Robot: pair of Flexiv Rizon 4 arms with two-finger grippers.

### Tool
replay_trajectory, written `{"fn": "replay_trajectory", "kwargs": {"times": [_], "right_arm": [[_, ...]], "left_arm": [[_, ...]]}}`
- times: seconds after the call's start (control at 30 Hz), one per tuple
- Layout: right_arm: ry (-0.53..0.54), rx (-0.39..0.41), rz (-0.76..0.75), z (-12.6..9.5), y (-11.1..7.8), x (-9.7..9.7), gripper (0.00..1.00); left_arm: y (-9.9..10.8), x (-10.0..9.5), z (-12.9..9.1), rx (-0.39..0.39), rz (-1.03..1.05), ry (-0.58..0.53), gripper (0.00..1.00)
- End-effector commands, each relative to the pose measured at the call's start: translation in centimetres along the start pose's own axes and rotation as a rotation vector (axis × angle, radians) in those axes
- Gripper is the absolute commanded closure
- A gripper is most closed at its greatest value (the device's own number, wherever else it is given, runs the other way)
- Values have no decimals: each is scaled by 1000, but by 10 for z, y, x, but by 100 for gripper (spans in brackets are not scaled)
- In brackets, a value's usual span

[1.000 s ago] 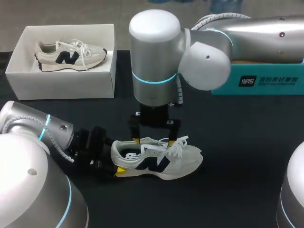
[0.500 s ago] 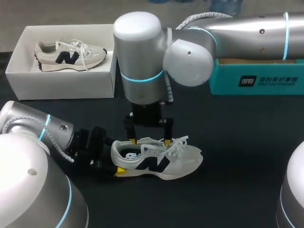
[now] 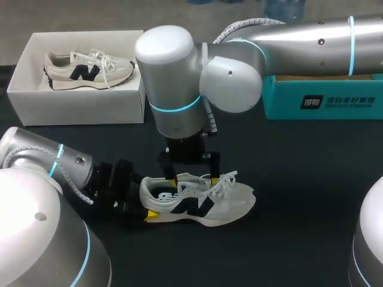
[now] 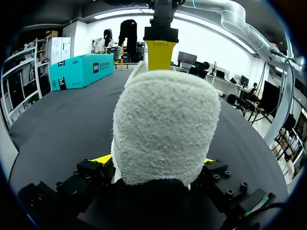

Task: Take the shoe out of the shoebox, open the shoe tongue, remove and reinsert the insole, then place the shoe into the shoebox

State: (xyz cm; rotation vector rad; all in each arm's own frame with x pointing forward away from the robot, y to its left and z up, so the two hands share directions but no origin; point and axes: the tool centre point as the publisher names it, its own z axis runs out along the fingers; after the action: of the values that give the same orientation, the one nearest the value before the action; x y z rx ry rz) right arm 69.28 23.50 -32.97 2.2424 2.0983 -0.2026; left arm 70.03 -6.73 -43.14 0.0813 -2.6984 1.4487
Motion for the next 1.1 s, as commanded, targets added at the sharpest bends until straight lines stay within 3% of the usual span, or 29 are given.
{"fn": "replay_trajectory", "kwargs": {"times": [0.03,0.43,0.63,0.67,0.73,0.77,1.1], "right_arm": [[-67,-42,116,6,-9,11,0],[-115,-4,85,22,-5,23,0],[-167,33,110,30,-7,16,0],[-172,37,118,30,-8,14,8],[-177,38,134,28,-9,8,37],[-179,36,139,26,-9,6,45],[-202,14,154,7,-7,-4,60]], "left_arm": [[5,-1,5,-7,-1,0,100],[5,-1,5,-7,-1,0,100],[5,-1,5,-7,-1,0,100],[5,-1,5,-7,-1,0,100],[5,-1,5,-7,-1,0,100],[5,-1,5,-7,-1,0,100],[5,-1,5,-7,-1,0,100]]}}
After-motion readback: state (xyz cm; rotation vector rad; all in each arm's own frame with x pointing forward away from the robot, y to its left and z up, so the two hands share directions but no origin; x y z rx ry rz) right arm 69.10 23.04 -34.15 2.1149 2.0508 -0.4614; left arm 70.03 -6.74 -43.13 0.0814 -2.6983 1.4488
